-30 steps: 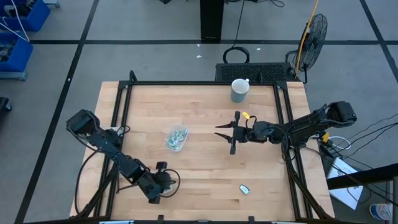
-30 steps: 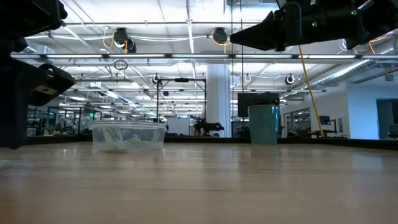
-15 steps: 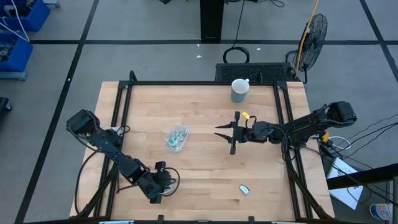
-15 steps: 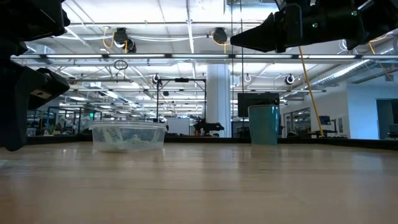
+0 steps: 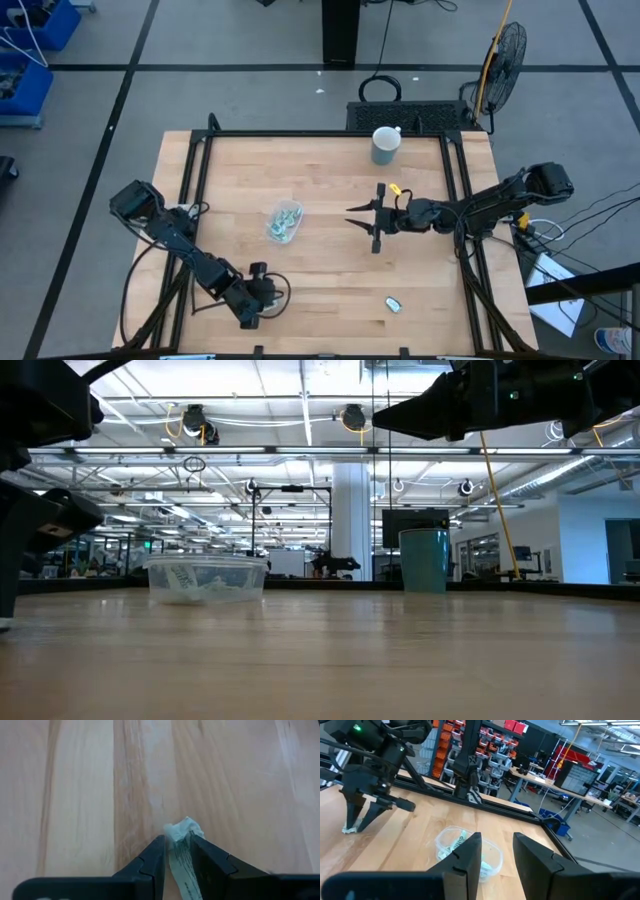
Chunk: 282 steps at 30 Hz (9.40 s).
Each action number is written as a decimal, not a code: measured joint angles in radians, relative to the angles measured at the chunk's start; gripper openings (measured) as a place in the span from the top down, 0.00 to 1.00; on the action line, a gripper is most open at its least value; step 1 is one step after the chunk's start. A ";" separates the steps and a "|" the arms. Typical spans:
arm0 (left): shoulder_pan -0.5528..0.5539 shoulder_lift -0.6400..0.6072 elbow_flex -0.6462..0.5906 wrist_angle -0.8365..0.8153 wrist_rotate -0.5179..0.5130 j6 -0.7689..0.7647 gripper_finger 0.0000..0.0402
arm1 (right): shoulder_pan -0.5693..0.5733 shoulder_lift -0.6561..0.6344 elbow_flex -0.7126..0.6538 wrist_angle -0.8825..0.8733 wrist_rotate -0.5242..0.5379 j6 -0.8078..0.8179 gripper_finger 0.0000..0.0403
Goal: Pick and place Stevia / Truvia into bins
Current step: Put the green stevia packet into the transparent bin, then put the green truvia packet into the transparent bin, then return to Home Position
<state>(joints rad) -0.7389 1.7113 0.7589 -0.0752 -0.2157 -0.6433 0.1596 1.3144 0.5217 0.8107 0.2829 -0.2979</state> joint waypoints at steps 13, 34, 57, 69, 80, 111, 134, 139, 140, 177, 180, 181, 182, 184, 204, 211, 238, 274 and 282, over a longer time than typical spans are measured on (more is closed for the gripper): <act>0.103 -0.188 -0.003 -0.019 -0.191 0.259 0.99 | 0.000 0.000 0.000 -0.008 0.000 0.080 0.74; 0.674 -0.348 -0.002 -0.341 0.063 0.321 0.93 | 0.162 0.001 0.001 -0.465 0.001 0.279 0.74; 0.689 -0.350 -0.002 0.149 0.029 0.637 0.67 | 0.634 0.229 0.192 -0.711 0.159 0.722 0.74; 0.689 -0.350 -0.002 0.154 0.031 0.630 0.67 | 0.763 0.278 0.205 -0.934 0.187 1.131 0.74; 0.689 -0.350 -0.002 0.154 0.031 0.636 0.67 | 0.740 0.338 0.206 -0.927 0.165 1.150 0.74; 0.688 -0.640 -0.001 0.282 -0.373 0.746 0.67 | 0.062 0.289 0.221 -0.194 -0.060 -0.057 1.00; 0.688 -0.654 -0.002 0.155 -0.398 0.691 0.67 | -0.154 0.849 0.844 -0.396 -0.077 -0.223 0.99; 0.689 -0.654 -0.002 0.099 -0.434 0.682 0.67 | -0.144 0.849 0.844 -0.406 -0.131 -0.234 0.91; 0.689 -0.654 -0.002 0.094 -0.442 0.675 0.67 | -0.141 0.849 0.845 -0.410 -0.154 -0.224 0.89; 0.592 -1.330 -0.025 -0.594 -0.348 0.387 0.67 | 0.095 -0.580 0.110 -1.193 0.178 0.545 0.72; 0.592 -1.355 -0.101 -0.507 -0.312 0.370 0.67 | 0.096 -0.718 -0.075 -0.955 0.124 0.494 0.72; 0.592 -1.358 -0.134 -0.470 -0.311 0.372 0.67 | 0.095 -0.755 -0.126 -0.899 0.089 0.491 0.73; 0.593 -1.360 -0.168 -0.439 -0.312 0.371 0.67 | 0.096 -0.787 -0.170 -0.856 0.062 0.491 0.73; 0.596 -1.360 -0.235 -0.378 -0.320 0.339 0.67 | 0.096 -0.844 -0.251 -0.783 0.026 0.495 0.73; 0.607 -1.573 -0.561 -0.133 -0.281 0.298 0.67 | 0.097 -1.085 -0.467 -0.662 0.027 0.456 0.73; 0.609 -1.707 -0.561 -0.182 -0.197 0.365 0.67 | 0.097 -1.085 -0.469 -0.701 0.028 0.489 0.73; 0.609 -1.678 -0.731 0.084 -0.043 0.444 0.67 | 0.097 -1.085 -0.472 -0.696 0.029 0.495 0.73; 0.608 -1.670 -0.732 0.087 -0.047 0.428 0.67 | 0.097 -1.085 -0.472 -0.695 0.029 0.495 0.72; 0.608 -1.670 -0.732 0.087 -0.048 0.428 0.67 | 0.097 -1.085 -0.472 -0.695 0.029 0.495 0.73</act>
<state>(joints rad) -0.1307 0.0414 0.0269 0.0116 -0.2634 -0.2150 0.2562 0.2298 0.0502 0.1154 0.3115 0.1970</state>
